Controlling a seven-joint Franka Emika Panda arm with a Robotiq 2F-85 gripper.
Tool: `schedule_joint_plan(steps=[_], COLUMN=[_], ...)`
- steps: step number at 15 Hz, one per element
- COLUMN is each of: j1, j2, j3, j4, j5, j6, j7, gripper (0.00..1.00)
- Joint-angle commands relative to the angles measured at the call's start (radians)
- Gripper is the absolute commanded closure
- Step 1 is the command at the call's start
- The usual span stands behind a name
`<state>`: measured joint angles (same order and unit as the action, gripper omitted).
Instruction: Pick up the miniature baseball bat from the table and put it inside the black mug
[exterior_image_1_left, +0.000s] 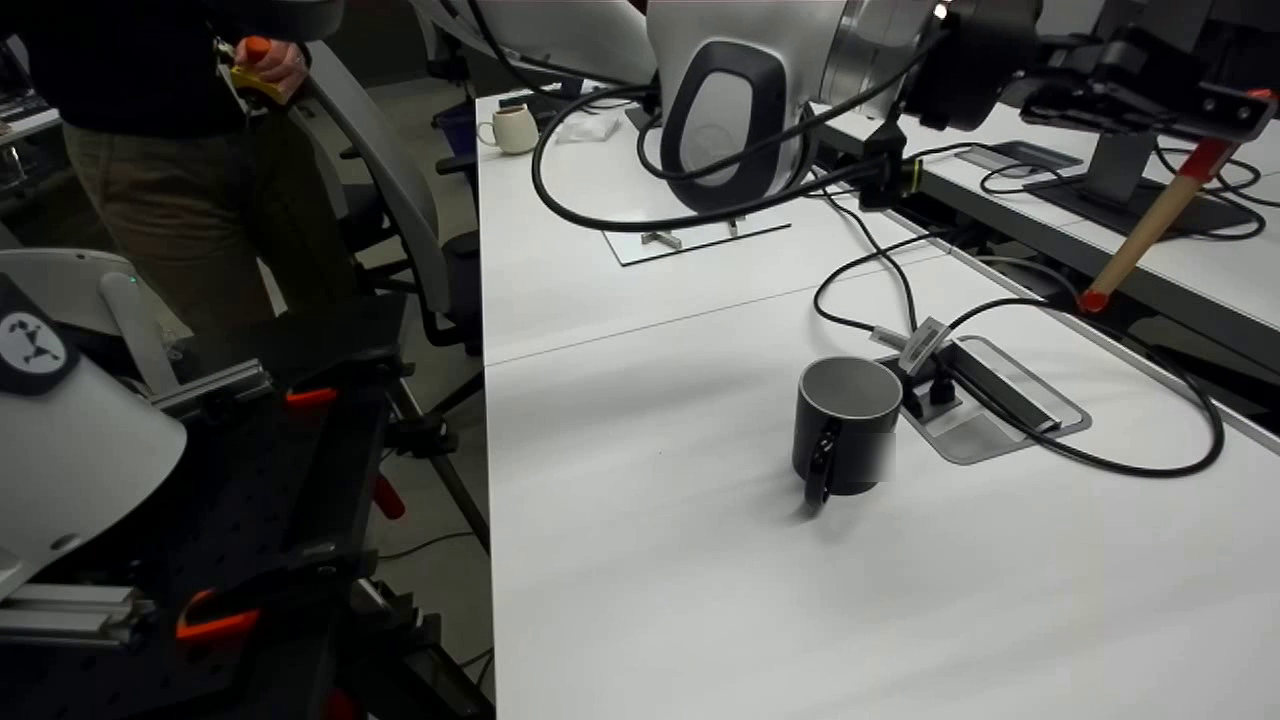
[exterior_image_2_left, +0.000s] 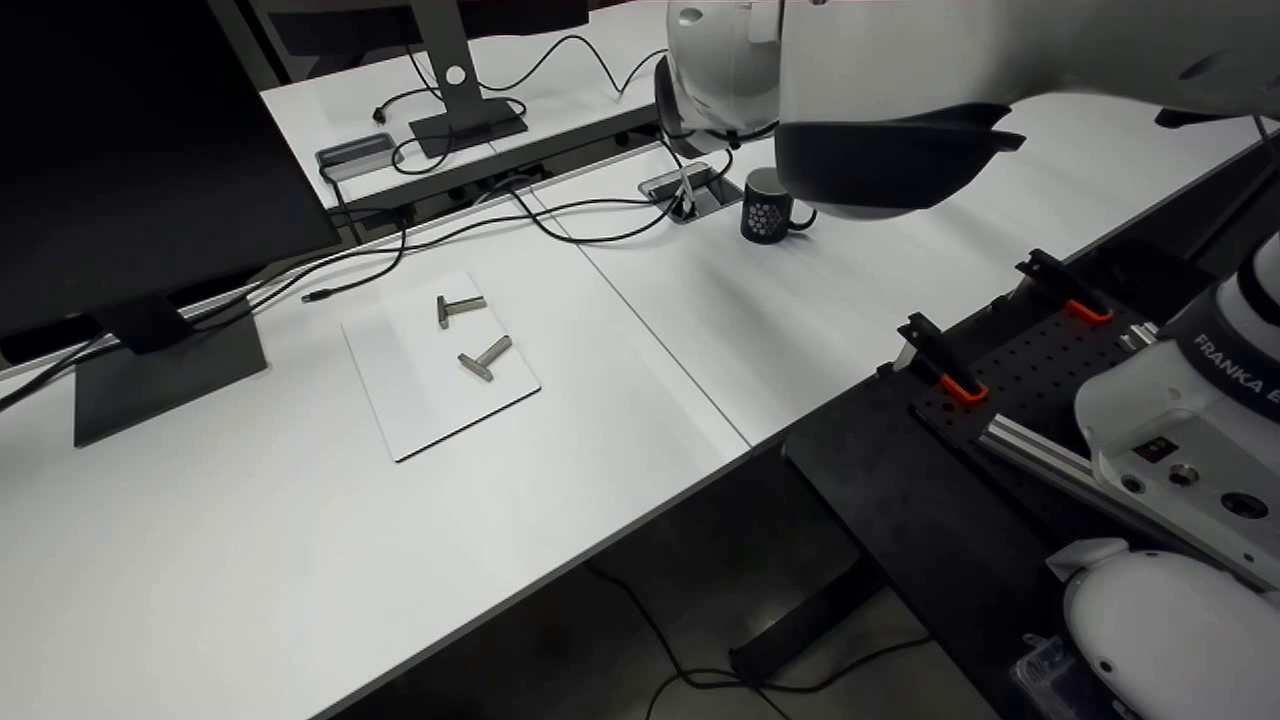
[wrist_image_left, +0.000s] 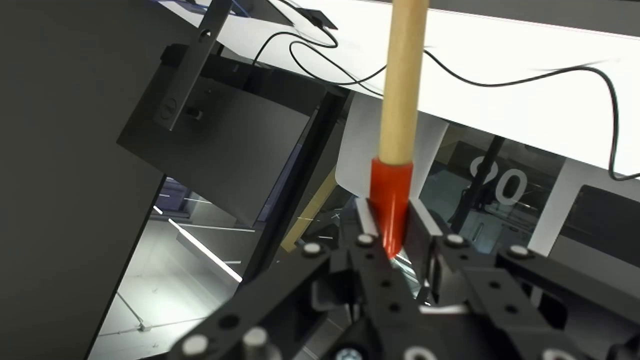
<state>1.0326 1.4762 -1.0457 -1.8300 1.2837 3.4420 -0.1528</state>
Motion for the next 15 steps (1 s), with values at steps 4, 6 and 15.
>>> schedule_joint_plan(steps=[4,6,15], j1=[0.079,0.097,0.108], j2=[0.000,0.000,0.000], j3=[-0.001,0.002,0.012], j4=[-0.100,-0.134,-0.144], j5=[0.130,0.184,0.283], j6=[-0.012,0.003,0.011], j7=[-0.033,-0.056,-0.164], gripper=[0.93,0.93,0.70])
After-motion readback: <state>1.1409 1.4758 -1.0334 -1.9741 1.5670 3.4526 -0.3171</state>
